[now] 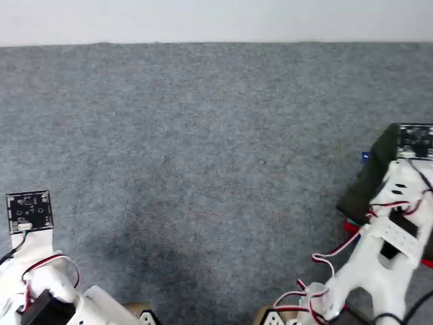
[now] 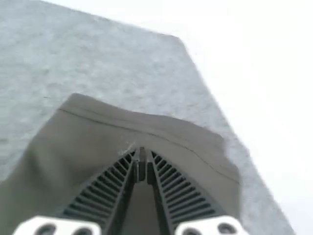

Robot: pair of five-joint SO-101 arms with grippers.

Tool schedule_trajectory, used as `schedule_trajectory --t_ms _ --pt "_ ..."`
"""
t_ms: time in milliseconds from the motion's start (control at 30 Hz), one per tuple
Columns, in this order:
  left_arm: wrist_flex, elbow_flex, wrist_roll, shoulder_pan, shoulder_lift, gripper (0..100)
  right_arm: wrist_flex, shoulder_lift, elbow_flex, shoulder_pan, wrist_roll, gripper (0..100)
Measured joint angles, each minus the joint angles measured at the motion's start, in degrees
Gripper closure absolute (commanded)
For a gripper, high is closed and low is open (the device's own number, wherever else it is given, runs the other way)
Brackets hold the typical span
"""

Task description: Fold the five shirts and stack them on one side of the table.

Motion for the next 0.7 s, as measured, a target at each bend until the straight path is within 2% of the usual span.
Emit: schedule_trajectory --t_ms 200,300,467,567,700 --pt "0.0 0.0 0.0 0.0 0.0 98 -1.6 7.3 0.9 3.3 0.0 99.0" --pt "0.0 0.0 0.0 0.0 0.0 98 -6.1 13.5 0.8 4.0 0.0 99.0" --pt "0.0 0.0 0.0 0.0 0.0 98 -10.4 12.8 0.9 5.0 0.0 99.1" --pt "0.0 0.0 0.0 0.0 0.0 98 -4.6 7.2 1.0 5.1 -0.8 99.1" --pt "0.0 0.0 0.0 0.0 0.0 98 9.1 -4.2 1.0 4.7 -5.7 99.1"
